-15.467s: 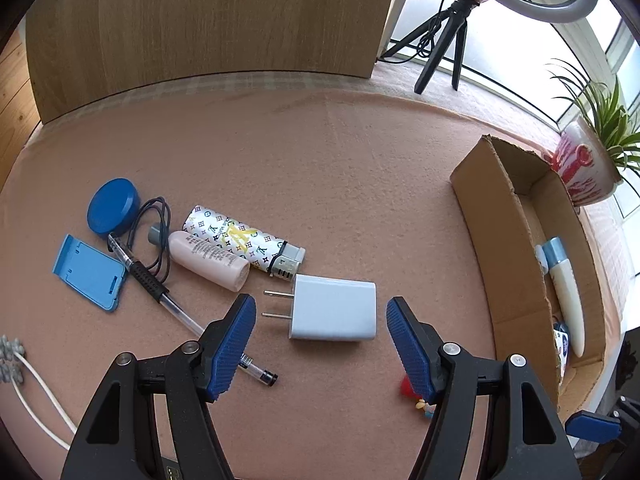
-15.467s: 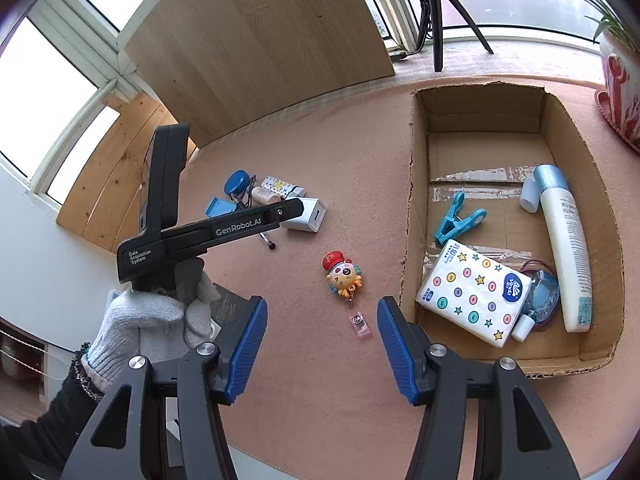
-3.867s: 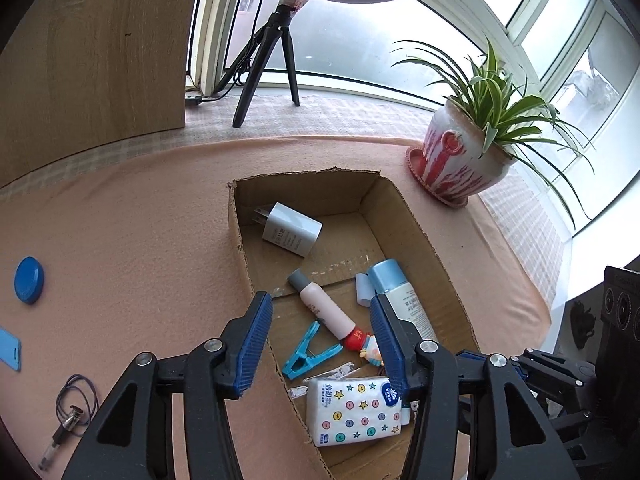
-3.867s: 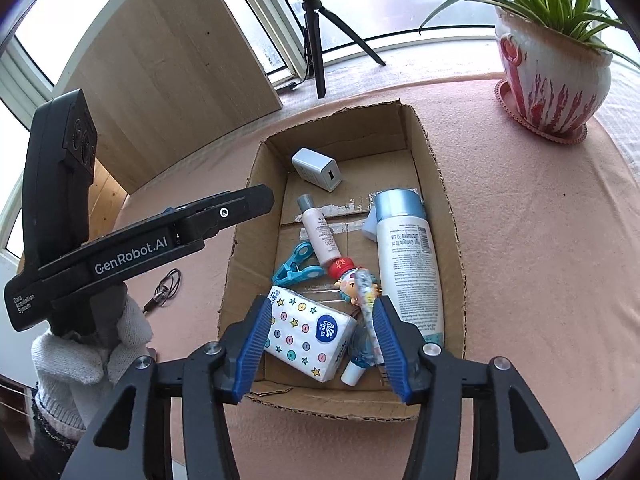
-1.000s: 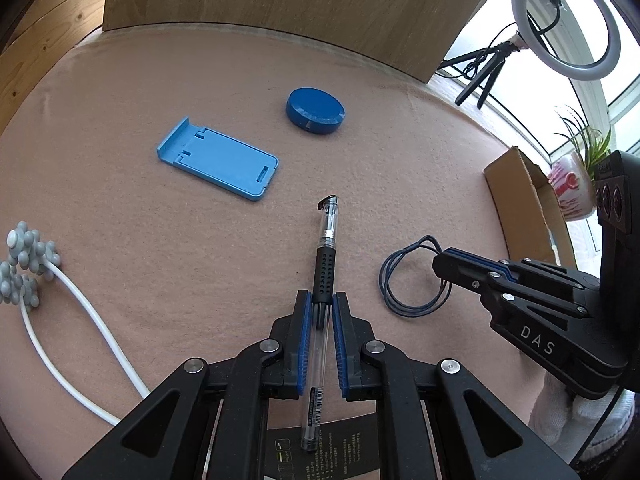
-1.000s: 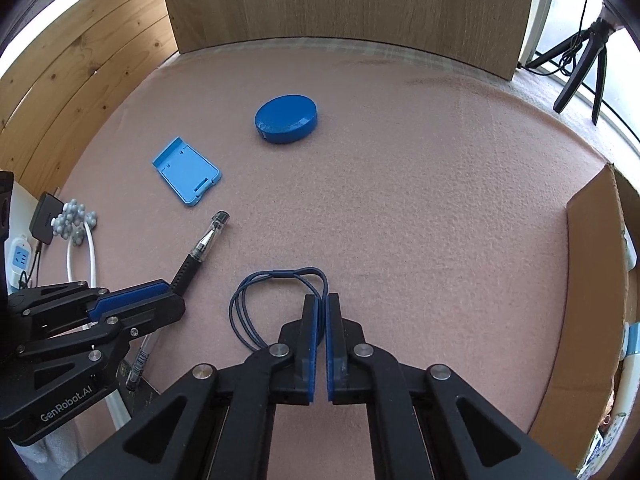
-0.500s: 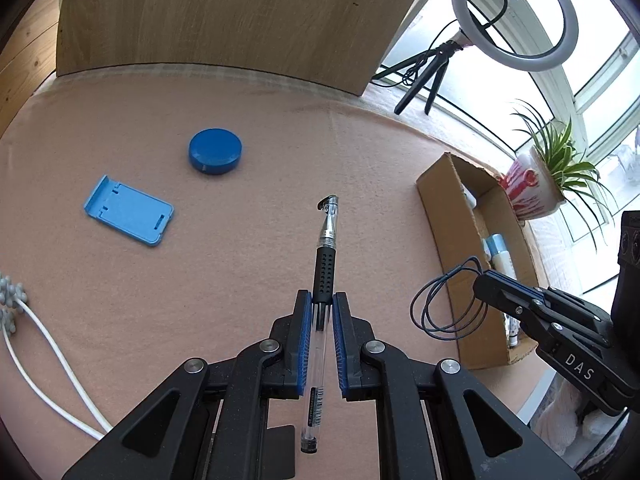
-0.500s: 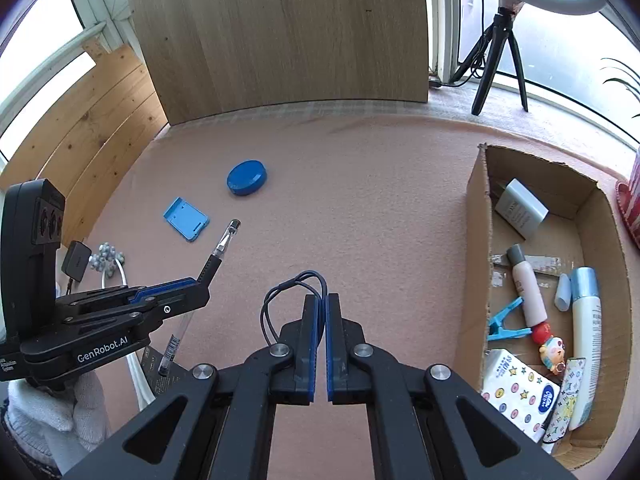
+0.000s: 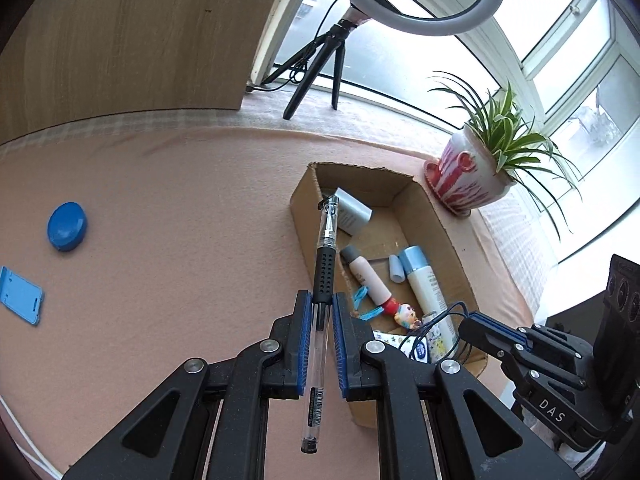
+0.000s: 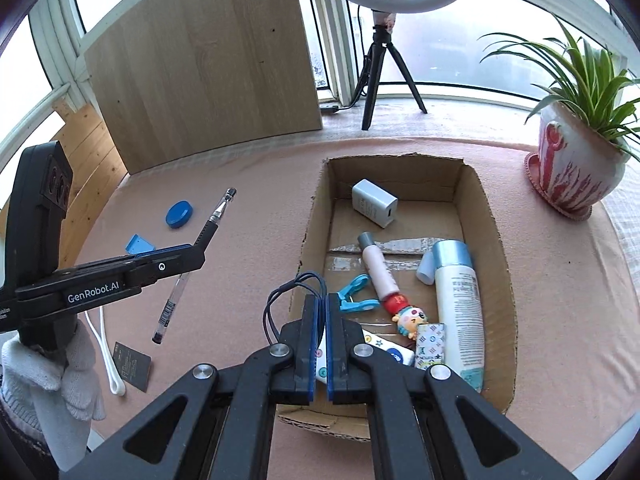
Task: Organize objects
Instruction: 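Carry the pen and cable into the box and open both tools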
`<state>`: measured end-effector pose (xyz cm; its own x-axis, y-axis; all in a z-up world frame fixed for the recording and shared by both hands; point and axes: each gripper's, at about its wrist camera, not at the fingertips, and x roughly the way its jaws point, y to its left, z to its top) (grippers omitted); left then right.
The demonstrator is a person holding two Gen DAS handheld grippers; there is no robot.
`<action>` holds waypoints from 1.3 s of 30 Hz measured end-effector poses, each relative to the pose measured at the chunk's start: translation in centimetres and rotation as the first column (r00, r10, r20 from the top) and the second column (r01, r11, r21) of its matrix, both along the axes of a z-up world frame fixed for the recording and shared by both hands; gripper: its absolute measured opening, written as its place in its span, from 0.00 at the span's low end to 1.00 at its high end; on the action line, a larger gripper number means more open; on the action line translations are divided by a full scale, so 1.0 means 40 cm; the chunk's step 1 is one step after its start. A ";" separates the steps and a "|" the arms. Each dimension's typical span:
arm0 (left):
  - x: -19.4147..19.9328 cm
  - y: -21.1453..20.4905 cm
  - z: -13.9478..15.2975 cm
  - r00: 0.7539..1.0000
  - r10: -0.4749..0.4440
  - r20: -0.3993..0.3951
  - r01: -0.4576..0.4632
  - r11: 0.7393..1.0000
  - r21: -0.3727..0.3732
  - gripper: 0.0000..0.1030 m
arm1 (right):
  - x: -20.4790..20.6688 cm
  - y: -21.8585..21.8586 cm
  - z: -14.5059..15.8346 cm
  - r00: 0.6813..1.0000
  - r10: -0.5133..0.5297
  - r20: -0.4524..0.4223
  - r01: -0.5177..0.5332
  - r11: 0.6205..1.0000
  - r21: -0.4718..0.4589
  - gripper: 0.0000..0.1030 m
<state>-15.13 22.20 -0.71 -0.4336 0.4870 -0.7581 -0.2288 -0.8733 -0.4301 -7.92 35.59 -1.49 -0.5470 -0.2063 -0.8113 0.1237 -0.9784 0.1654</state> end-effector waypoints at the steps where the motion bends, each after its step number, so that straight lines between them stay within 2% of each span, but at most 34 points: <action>1: -0.010 0.024 0.000 1.000 -0.011 0.000 0.011 1.000 0.003 0.11 | 0.001 0.018 -0.001 1.000 -0.009 0.002 0.009 1.000 -0.002 0.03; 8: -0.073 0.175 -0.004 0.998 -0.060 -0.008 0.060 0.998 -0.005 0.11 | 0.006 0.122 -0.017 0.998 -0.062 0.022 0.062 0.998 -0.026 0.03; 14: -0.114 0.261 -0.037 0.997 -0.075 0.009 0.075 0.997 -0.023 0.11 | 0.006 0.174 -0.035 0.996 -0.077 0.040 0.079 0.996 -0.043 0.03; 20: -0.129 0.293 -0.052 0.997 -0.070 0.018 0.071 0.997 -0.036 0.11 | 0.003 0.194 -0.045 0.996 -0.069 0.052 0.072 0.995 -0.063 0.03; 29: -0.127 0.285 -0.051 0.999 -0.049 0.017 0.050 0.997 -0.058 0.12 | -0.005 0.185 -0.055 0.997 -0.038 0.063 0.042 0.996 -0.072 0.03; 30: -0.127 0.282 -0.051 0.999 -0.044 0.020 0.045 0.997 -0.060 0.13 | -0.005 0.183 -0.056 0.997 -0.035 0.066 0.039 0.997 -0.072 0.03; 31: -0.128 0.278 -0.051 0.999 -0.038 0.026 0.039 0.997 -0.063 0.23 | -0.005 0.181 -0.056 0.997 -0.032 0.068 0.037 0.997 -0.071 0.03; 32: -0.128 0.274 -0.051 0.999 -0.032 0.030 0.034 0.998 -0.062 0.40 | -0.005 0.179 -0.057 0.997 -0.030 0.070 0.035 0.997 -0.072 0.03; 34: -0.122 0.265 -0.043 1.000 -0.019 0.018 0.020 0.998 -0.058 0.53 | -0.004 0.174 -0.056 0.997 -0.025 0.069 0.030 0.997 -0.070 0.05; 36: -0.116 0.257 -0.034 1.000 -0.017 0.009 0.018 0.998 -0.063 0.53 | -0.001 0.170 -0.054 0.997 -0.025 0.071 0.030 0.997 -0.065 0.16; 38: -0.110 0.247 -0.028 1.000 -0.015 0.006 0.016 0.998 -0.059 0.53 | 0.006 0.168 -0.048 0.998 -0.034 0.060 0.038 0.997 -0.062 0.37; 39: -0.107 0.241 -0.025 1.000 -0.011 0.006 0.011 0.998 -0.056 0.53 | 0.009 0.168 -0.045 0.998 -0.038 0.055 0.041 0.997 -0.063 0.38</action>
<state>-19.40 31.86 -1.70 -0.4242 0.4482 -0.7868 -0.2366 -0.8936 -0.3815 -7.58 42.31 -3.30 -0.5114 -0.2377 -0.8258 0.0746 -0.9696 0.2329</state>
